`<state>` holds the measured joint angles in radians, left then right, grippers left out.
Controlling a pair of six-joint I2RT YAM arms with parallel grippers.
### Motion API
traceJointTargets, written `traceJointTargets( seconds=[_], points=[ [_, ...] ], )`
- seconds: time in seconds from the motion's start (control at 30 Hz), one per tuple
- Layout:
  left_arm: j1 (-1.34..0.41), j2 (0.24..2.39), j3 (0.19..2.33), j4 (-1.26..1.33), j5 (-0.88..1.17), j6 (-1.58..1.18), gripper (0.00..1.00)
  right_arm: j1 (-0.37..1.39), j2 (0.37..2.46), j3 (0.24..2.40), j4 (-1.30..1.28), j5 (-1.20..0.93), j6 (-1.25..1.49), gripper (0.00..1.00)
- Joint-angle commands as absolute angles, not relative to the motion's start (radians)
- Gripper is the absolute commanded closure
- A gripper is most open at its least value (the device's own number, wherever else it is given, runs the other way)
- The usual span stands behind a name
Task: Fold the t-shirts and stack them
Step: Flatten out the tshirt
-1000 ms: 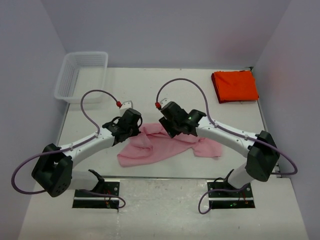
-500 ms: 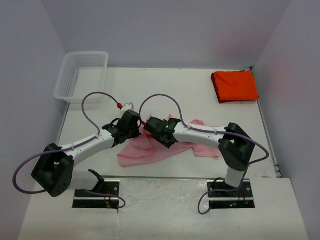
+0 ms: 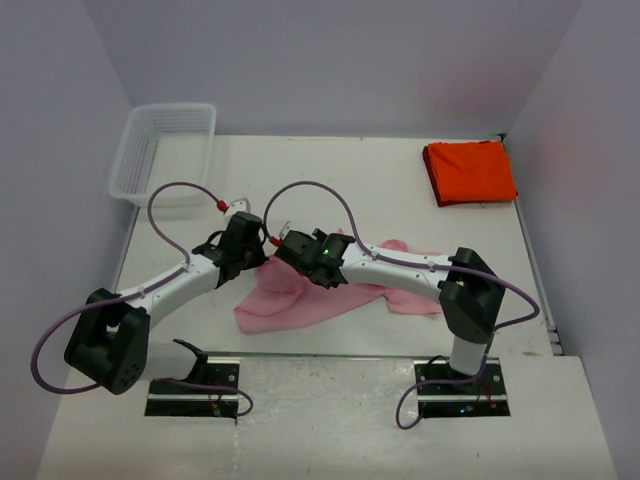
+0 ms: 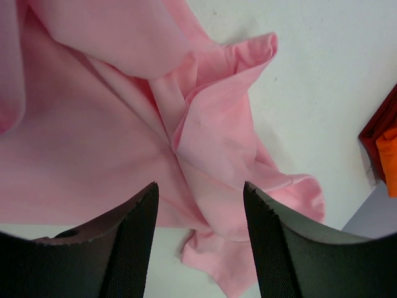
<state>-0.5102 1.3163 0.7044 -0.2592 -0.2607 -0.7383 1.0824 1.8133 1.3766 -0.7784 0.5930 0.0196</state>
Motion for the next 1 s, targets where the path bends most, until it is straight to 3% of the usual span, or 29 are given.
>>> traceJointTargets(
  seconds=[0.0, 0.97],
  points=[
    [-0.454, 1.315, 0.698, -0.222, -0.239, -0.684, 1.0, 1.098, 1.838, 1.462, -0.811, 0.634, 0.008, 0.41],
    [-0.318, 1.281, 0.655, -0.195, -0.127, -0.63, 1.0, 1.068, 1.948, 1.451, -0.742, 0.606, -0.008, 0.51]
  ],
)
